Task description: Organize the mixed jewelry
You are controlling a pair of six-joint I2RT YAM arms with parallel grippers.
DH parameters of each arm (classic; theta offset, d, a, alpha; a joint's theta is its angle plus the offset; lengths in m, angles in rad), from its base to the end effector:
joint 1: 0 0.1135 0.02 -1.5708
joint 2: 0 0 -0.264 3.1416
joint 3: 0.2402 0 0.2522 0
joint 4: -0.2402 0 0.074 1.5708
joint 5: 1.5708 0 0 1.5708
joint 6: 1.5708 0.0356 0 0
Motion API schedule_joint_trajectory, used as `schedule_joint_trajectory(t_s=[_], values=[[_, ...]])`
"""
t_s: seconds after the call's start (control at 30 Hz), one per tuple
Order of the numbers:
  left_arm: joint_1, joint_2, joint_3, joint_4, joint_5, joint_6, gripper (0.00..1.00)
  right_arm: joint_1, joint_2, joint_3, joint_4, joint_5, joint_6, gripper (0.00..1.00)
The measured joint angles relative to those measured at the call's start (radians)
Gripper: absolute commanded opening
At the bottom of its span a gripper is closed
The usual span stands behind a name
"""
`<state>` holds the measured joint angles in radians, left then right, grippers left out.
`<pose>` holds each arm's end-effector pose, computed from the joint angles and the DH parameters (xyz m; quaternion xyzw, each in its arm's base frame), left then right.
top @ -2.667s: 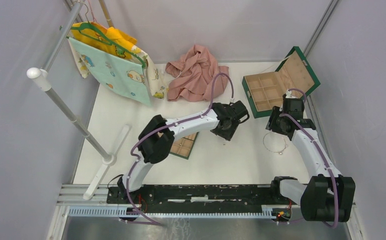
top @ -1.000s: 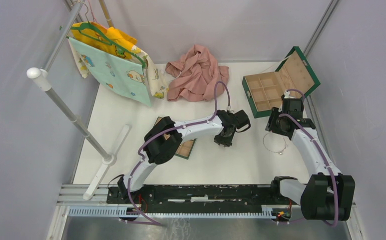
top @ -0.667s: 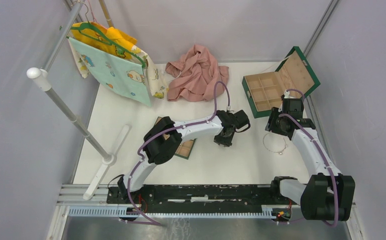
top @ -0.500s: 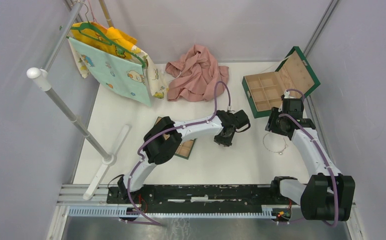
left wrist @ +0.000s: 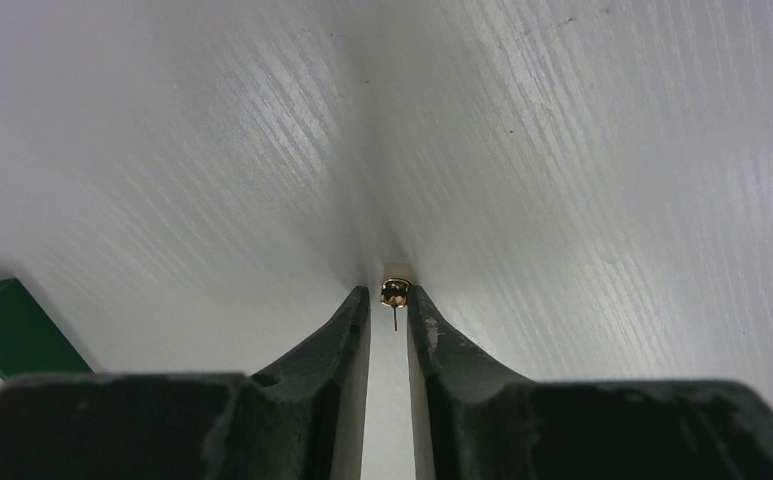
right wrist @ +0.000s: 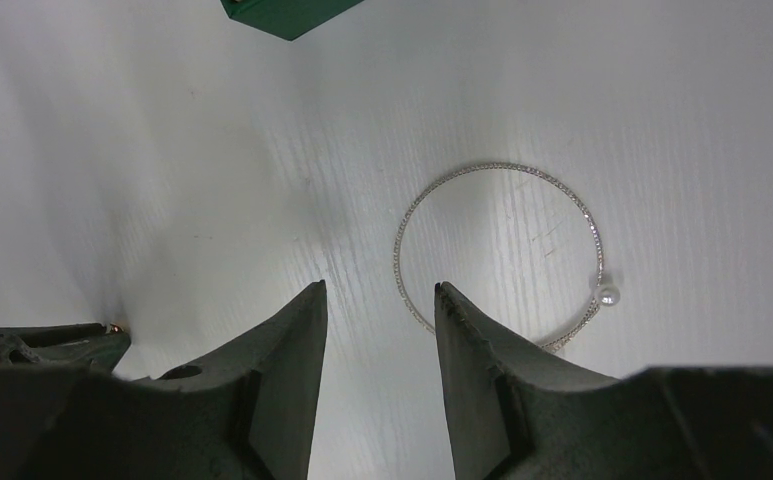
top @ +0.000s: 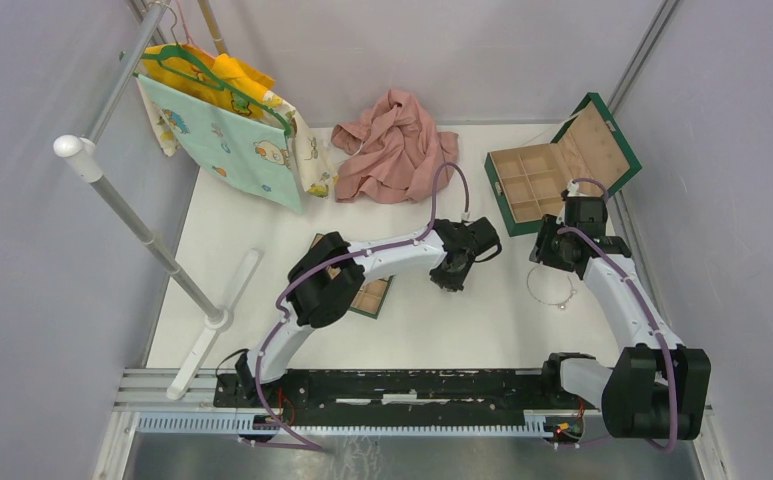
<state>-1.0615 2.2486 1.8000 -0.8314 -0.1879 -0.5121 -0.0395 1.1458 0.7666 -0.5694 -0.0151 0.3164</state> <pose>0.2318 -0.4015 0.1626 0.2541 0.9518 -0.0366 0.1676 0.2246 -0.0083 0.2300 0.1662 0.9373 0.0494 0.3022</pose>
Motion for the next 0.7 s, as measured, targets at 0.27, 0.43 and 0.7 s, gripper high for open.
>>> schedule_joint_trajectory(t_s=[0.27,0.43,0.7], values=[[0.010,0.005,0.006,0.003,0.042,0.053,0.30,0.000,0.001,0.000,0.002,-0.004,0.000,0.49],[0.021,0.011,0.017,0.003,0.069,0.074,0.33,0.000,0.002,0.000,0.011,-0.005,0.001,0.49],[0.027,0.014,0.021,0.002,0.089,0.090,0.30,0.000,0.014,0.000,0.016,-0.007,0.000,0.49]])
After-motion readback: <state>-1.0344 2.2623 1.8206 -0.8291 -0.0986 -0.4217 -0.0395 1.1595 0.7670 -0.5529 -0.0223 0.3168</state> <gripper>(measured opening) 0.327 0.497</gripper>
